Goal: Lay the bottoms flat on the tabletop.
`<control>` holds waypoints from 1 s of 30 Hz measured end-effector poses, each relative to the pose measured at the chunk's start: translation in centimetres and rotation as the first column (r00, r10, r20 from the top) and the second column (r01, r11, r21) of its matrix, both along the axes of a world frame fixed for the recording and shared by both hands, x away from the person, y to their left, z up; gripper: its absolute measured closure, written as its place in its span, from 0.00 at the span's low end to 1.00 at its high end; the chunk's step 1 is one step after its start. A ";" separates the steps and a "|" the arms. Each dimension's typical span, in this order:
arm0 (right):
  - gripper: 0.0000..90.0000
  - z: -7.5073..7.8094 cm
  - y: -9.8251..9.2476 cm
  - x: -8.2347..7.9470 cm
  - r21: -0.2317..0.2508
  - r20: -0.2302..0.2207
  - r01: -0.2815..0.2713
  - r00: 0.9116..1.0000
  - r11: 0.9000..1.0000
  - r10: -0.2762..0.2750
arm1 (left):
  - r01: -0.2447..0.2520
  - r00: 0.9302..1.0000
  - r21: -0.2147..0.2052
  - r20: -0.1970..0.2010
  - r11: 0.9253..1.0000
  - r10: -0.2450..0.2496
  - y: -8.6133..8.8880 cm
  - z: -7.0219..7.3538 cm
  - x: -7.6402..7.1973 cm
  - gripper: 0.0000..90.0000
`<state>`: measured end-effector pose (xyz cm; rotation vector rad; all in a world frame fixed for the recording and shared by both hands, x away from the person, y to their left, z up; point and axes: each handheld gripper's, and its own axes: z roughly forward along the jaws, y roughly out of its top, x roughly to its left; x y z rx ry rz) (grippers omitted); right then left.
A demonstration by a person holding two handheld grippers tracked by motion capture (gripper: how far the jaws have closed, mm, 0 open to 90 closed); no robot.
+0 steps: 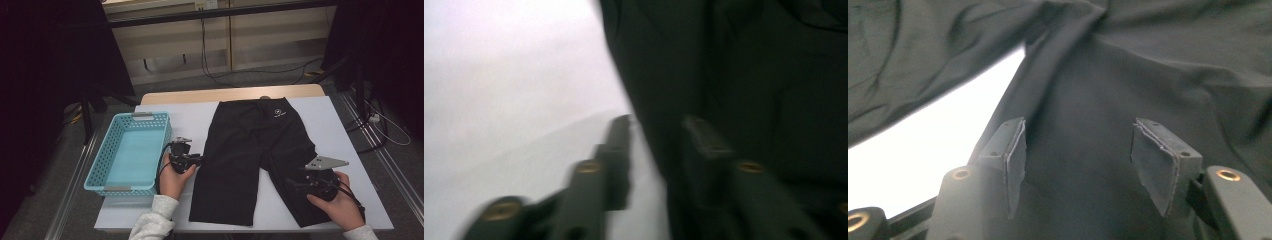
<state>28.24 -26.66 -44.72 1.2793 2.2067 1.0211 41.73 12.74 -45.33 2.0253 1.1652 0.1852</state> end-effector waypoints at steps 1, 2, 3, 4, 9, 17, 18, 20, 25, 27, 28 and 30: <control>0.44 0.0 -0.3 -0.1 -0.001 0.000 0.014 1.000 1.000 -0.014 | 0.002 1.000 -0.003 0.011 1.000 -0.002 -0.1 0.1 0.0 0.60; 0.44 0.0 -0.7 -0.1 -0.006 0.003 0.025 1.000 1.000 -0.025 | 0.007 1.000 -0.005 0.026 1.000 -0.007 -0.2 0.2 -0.1 0.52; 0.44 0.0 -1.1 -0.2 -0.012 0.002 0.039 0.999 0.999 -0.039 | 0.014 0.999 -0.005 0.042 1.000 -0.014 -0.3 0.3 -0.1 0.47; 0.44 0.0 -1.5 -0.3 -0.019 0.005 0.054 0.999 0.998 -0.054 | 0.018 0.999 -0.004 0.043 1.000 -0.018 -0.4 0.4 -0.2 0.43; 0.47 -0.3 -3.5 -0.6 -0.060 0.017 0.137 0.991 0.989 -0.136 | 0.047 0.997 0.017 0.066 0.999 -0.048 -0.9 0.6 -0.2 0.32; 0.56 -0.9 -7.3 -1.0 -0.094 0.013 0.279 0.960 0.956 -0.279 | 0.059 0.996 0.037 0.067 0.998 -0.062 -1.6 0.9 0.0 0.28; 0.59 -1.0 -7.7 -1.0 -0.092 -0.003 0.281 0.959 0.955 -0.282 | 0.063 0.995 0.037 0.071 0.997 -0.066 -1.7 0.9 0.1 0.28; 0.63 -1.4 -8.3 -1.1 -0.058 -0.013 0.299 0.954 0.952 -0.300 | 0.072 0.995 0.037 0.068 0.997 -0.075 -1.9 1.0 0.1 0.28; 0.96 -1.3 -8.5 -1.4 -0.002 -0.054 0.251 0.966 0.968 -0.251 | 0.072 0.995 0.039 0.067 0.997 -0.075 -2.2 0.9 0.2 0.28; 1.00 -1.2 -8.5 -1.6 0.010 -0.079 0.248 0.966 0.969 -0.247 | 0.079 0.995 0.042 0.061 0.996 -0.081 -2.2 0.9 0.2 0.28; 1.00 -1.0 -8.6 -1.8 0.005 -0.090 0.248 0.965 0.969 -0.247 | 0.080 0.995 0.042 0.063 0.996 -0.083 -2.2 0.9 0.2 0.28; 1.00 -1.0 -8.8 -2.2 0.002 -0.096 0.241 0.966 0.970 -0.240 | 0.081 0.994 0.040 0.064 0.996 -0.084 -2.2 0.9 0.2 0.28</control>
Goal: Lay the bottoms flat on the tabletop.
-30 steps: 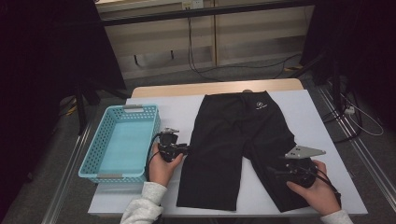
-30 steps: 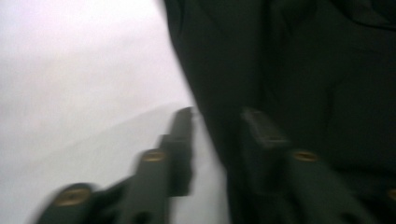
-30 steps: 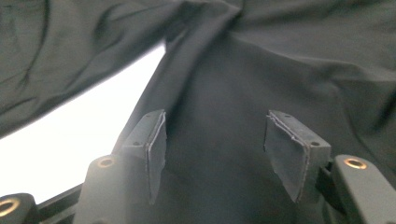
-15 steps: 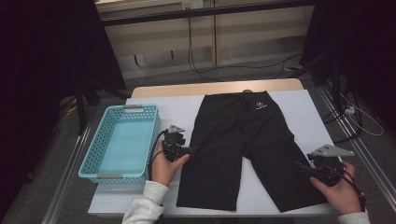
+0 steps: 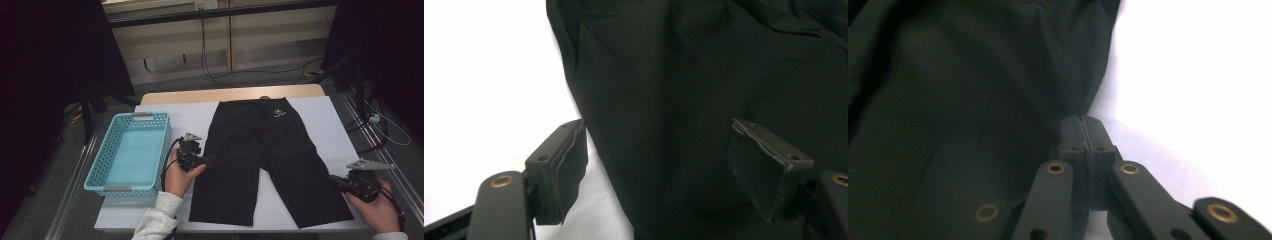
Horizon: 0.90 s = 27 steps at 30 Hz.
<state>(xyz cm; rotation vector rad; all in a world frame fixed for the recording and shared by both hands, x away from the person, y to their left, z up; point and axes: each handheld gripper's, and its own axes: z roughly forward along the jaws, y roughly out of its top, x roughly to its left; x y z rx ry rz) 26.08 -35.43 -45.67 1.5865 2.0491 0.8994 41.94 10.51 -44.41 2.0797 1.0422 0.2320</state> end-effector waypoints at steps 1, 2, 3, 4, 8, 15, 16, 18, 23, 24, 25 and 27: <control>1.00 0.0 -0.1 -0.1 0.002 0.006 -0.005 1.000 1.000 0.005 | 0.000 1.000 0.005 0.002 1.000 0.000 0.0 0.0 0.0 0.28; 1.00 -0.1 -0.2 -0.3 0.007 0.006 -0.004 1.000 1.000 0.004 | -0.002 1.000 0.007 0.000 1.000 0.002 0.0 0.0 0.0 0.28; 1.00 -0.1 -0.3 -0.4 0.014 0.006 -0.004 1.000 1.000 0.004 | -0.005 1.000 0.004 -0.002 1.000 0.005 -0.1 0.0 0.0 0.28; 1.00 0.0 -0.3 -0.6 0.015 -0.001 0.000 1.000 1.000 0.000 | 0.001 1.000 0.004 -0.005 1.000 -0.001 -0.1 0.1 0.1 0.28; 1.00 0.0 -0.3 -1.1 0.028 -0.004 -0.011 1.000 1.000 0.011 | -0.001 1.000 -0.001 -0.004 1.000 0.001 -0.5 0.0 0.1 0.27; 0.87 0.0 -0.2 -1.4 -0.004 0.011 -0.022 1.000 1.000 0.022 | 0.007 1.000 0.004 -0.014 1.000 -0.007 -0.7 0.1 0.1 0.26; 0.85 0.0 -0.1 -1.4 -0.008 0.017 -0.027 0.999 1.000 0.027 | 0.013 1.000 0.008 -0.015 1.000 -0.013 -0.6 0.2 0.1 0.26; 0.80 0.1 0.3 -1.3 -0.016 0.025 -0.035 0.999 0.999 0.035 | 0.013 1.000 0.011 -0.015 1.000 -0.013 -0.5 0.2 0.1 0.26; 0.74 0.8 1.3 -0.8 -0.021 0.053 -0.057 0.997 0.998 0.058 | 0.009 1.000 0.006 -0.016 1.000 -0.009 -0.3 0.3 -0.1 0.25; 0.72 0.9 1.6 -0.6 -0.019 0.057 -0.060 0.997 0.998 0.061 | 0.009 1.000 0.010 -0.016 1.000 -0.009 -0.2 0.3 -0.2 0.25; 0.69 0.9 1.8 -0.4 -0.020 0.066 -0.064 0.996 0.998 0.066 | 0.005 1.000 0.010 -0.013 1.000 -0.005 -0.1 0.3 -0.3 0.24; 0.66 1.0 2.4 0.0 -0.017 0.076 -0.077 0.994 0.997 0.078 | 0.010 1.000 0.009 -0.021 1.000 -0.010 0.1 0.4 -0.5 0.24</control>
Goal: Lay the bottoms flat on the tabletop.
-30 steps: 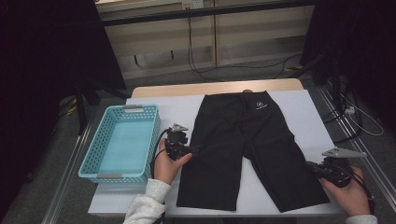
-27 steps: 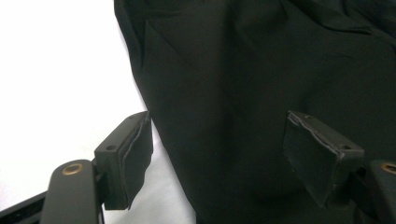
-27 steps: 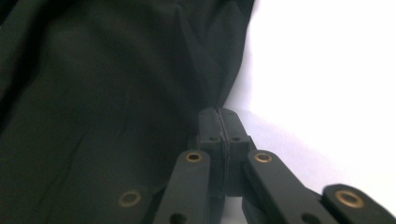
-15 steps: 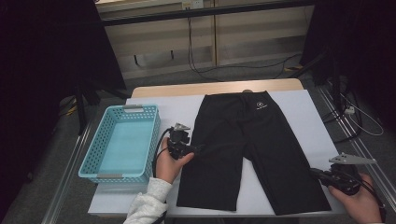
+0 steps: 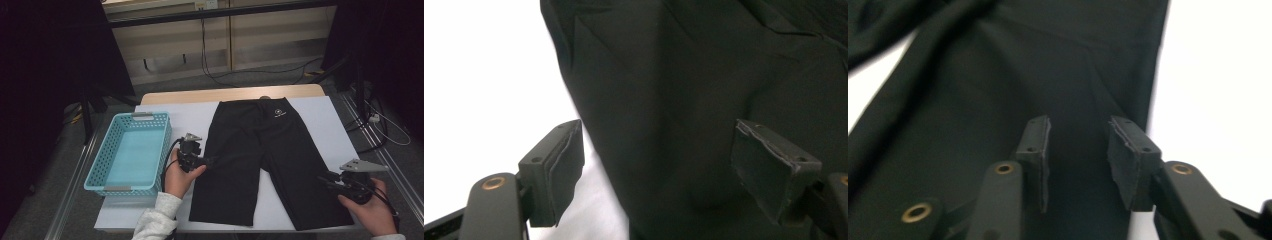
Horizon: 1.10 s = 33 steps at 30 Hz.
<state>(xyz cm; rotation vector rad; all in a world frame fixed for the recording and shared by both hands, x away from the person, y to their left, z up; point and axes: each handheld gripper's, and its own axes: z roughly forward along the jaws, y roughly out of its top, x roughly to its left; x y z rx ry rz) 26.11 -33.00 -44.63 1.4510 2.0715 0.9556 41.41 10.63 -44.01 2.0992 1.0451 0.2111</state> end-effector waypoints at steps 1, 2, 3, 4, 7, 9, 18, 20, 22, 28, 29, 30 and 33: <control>0.65 0.0 0.3 0.2 0.003 0.008 -0.010 1.000 1.000 0.010 | -0.004 1.000 -0.003 0.002 1.000 0.004 0.1 0.1 -0.1 0.24; 0.64 0.1 0.7 0.5 0.006 0.013 -0.017 1.000 1.000 0.017 | -0.004 1.000 -0.003 0.000 1.000 0.004 0.2 0.1 -0.2 0.24; 0.62 0.1 1.0 0.8 0.010 0.019 -0.028 0.999 1.000 0.028 | -0.005 1.000 0.000 0.005 1.000 0.005 0.3 0.2 -0.3 0.23; 0.60 0.1 1.3 1.0 0.017 0.021 -0.035 0.999 0.999 0.035 | -0.006 1.000 -0.004 0.001 1.000 0.006 0.4 0.2 -0.4 0.23; 0.55 0.1 1.9 1.8 0.025 0.031 -0.047 0.998 0.999 0.046 | -0.003 1.000 0.002 -0.006 1.000 0.003 0.8 0.2 -0.7 0.22; 0.52 0.1 2.2 2.2 0.032 0.042 -0.049 0.998 0.998 0.048 | -0.012 1.000 0.002 -0.006 1.000 0.012 0.9 0.1 -0.8 0.22; 0.25 0.2 3.1 4.2 0.108 0.063 -0.015 0.998 0.994 0.008 | -0.020 1.000 -0.023 -0.017 1.000 0.020 1.1 0.0 -1.2 0.18; 0.24 0.3 3.2 4.5 0.117 0.071 -0.013 0.997 0.993 0.004 | -0.011 1.000 -0.018 -0.020 1.000 0.011 1.2 0.0 -1.3 0.18; 0.21 0.2 3.3 4.8 0.112 0.077 -0.006 0.997 0.994 -0.003 | -0.006 1.000 -0.014 -0.026 1.000 0.006 1.2 0.0 -1.4 0.18; 0.17 0.1 3.4 5.1 0.107 0.074 -0.006 0.997 0.994 -0.002 | -0.014 1.000 -0.011 -0.017 1.000 0.014 1.3 -0.1 -1.5 0.17; 0.17 0.1 3.4 5.1 0.108 0.076 -0.005 0.997 0.994 -0.003 | -0.017 1.000 -0.012 -0.017 1.000 0.016 1.4 0.0 -1.6 0.17; 0.16 0.1 3.3 5.1 0.110 0.079 -0.006 0.997 0.994 -0.003 | -0.016 1.000 -0.012 -0.014 1.000 0.016 1.5 0.1 -1.6 0.16; 0.15 0.2 3.3 5.1 0.115 0.078 -0.006 0.997 0.993 -0.003 | -0.006 1.000 -0.012 -0.018 1.000 0.006 1.5 0.1 -1.7 0.15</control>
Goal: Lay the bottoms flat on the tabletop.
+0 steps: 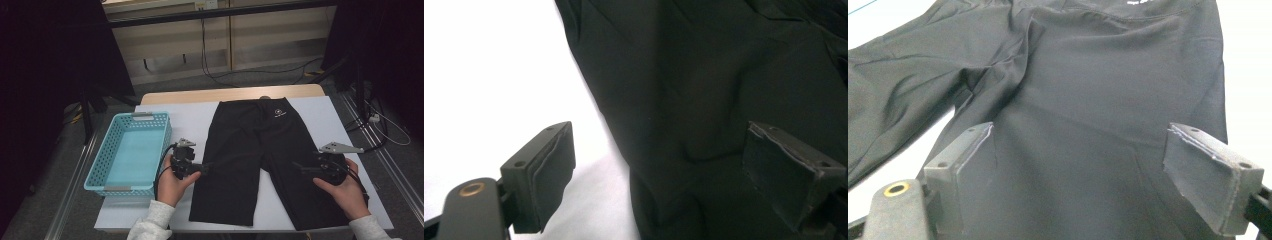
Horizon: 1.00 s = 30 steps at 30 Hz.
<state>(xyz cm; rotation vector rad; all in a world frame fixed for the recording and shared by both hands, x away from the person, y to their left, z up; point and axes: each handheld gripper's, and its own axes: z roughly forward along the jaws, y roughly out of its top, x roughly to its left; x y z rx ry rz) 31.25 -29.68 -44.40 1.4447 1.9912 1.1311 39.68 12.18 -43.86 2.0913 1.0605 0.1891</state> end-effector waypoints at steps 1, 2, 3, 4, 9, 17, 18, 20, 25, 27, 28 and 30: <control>0.15 0.1 0.1 0.0 0.004 0.002 0.002 1.000 1.000 -0.002 | 0.000 1.000 0.000 -0.003 1.000 0.000 0.1 0.0 0.0 0.15; 0.13 0.1 0.2 0.1 0.009 0.000 0.003 1.000 1.000 -0.003 | 0.001 1.000 0.000 -0.003 1.000 -0.001 0.1 0.0 -0.1 0.15; 0.11 0.2 0.3 0.1 0.010 0.003 0.001 1.000 1.000 -0.001 | -0.005 1.000 -0.005 0.003 1.000 0.005 0.1 0.0 -0.2 0.14; 0.11 0.2 0.5 0.1 0.014 0.005 -0.001 1.000 1.000 0.001 | 0.001 1.000 -0.004 0.001 1.000 -0.001 0.1 0.0 -0.2 0.14; 0.10 0.6 1.4 -0.1 0.025 0.018 -0.012 1.000 1.000 0.012 | 0.034 0.999 -0.001 -0.003 0.999 -0.034 -0.1 -0.1 -0.6 0.11; 0.10 0.7 2.7 0.7 0.039 0.019 -0.041 0.999 0.998 0.040 | 0.039 0.999 -0.009 0.013 0.999 -0.039 0.2 0.3 -0.6 0.11; 0.10 0.7 2.8 0.8 0.037 0.019 -0.043 0.999 0.998 0.043 | 0.037 0.999 -0.010 0.014 0.999 -0.036 0.3 0.4 -0.6 0.11; 0.10 0.5 3.1 0.9 0.035 0.014 -0.046 0.999 0.998 0.046 | 0.036 0.999 -0.003 0.015 0.999 -0.036 0.3 0.4 -0.6 0.11; 0.10 0.6 3.7 0.9 0.021 0.015 -0.063 0.998 0.998 0.062 | 0.047 0.999 0.019 0.004 0.999 -0.047 0.1 0.0 -0.8 0.12; 0.10 0.6 3.9 0.9 0.017 0.020 -0.068 0.997 0.998 0.068 | 0.047 0.999 0.019 -0.001 0.999 -0.047 0.0 -0.1 -0.8 0.12; 0.10 0.7 4.0 0.9 0.015 0.018 -0.069 0.997 0.998 0.068 | 0.046 0.999 0.019 -0.001 0.999 -0.046 0.0 -0.2 -0.8 0.12; 0.10 0.7 4.2 0.9 0.012 0.021 -0.075 0.997 0.997 0.075 | 0.045 0.999 0.005 -0.006 0.999 -0.045 0.1 -0.2 -0.8 0.12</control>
